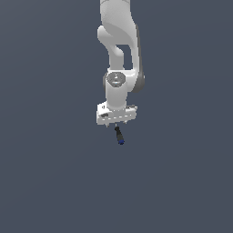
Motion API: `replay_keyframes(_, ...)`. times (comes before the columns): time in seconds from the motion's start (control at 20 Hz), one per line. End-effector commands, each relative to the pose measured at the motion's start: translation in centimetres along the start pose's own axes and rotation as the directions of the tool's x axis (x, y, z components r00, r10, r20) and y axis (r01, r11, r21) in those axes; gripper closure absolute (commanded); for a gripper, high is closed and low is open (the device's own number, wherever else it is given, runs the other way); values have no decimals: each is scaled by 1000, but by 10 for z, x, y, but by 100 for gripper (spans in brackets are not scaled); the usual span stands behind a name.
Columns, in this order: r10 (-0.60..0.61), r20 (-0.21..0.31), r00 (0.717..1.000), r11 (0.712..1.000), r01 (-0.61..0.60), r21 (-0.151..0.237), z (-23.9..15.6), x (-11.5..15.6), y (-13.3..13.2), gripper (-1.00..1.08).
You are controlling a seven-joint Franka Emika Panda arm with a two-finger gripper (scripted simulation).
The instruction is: Pick up the object and move it to a goal position.
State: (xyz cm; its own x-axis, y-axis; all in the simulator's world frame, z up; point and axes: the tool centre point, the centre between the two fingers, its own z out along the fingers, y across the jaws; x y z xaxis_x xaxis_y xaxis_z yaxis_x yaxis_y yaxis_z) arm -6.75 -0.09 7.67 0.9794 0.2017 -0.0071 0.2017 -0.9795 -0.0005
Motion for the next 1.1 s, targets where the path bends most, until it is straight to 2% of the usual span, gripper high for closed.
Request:
replay_keyframes(0.0, -26, -4, 1000, 1000, 26, -1, 6, -5, -3, -92)
replay_keyframes(0.55, -46, -6, 999, 999, 46, -1, 16, -10, -6, -92)
replay_keyframes(1.05, -49, -7, 999, 999, 49, -1, 55, -11, -6, -92)
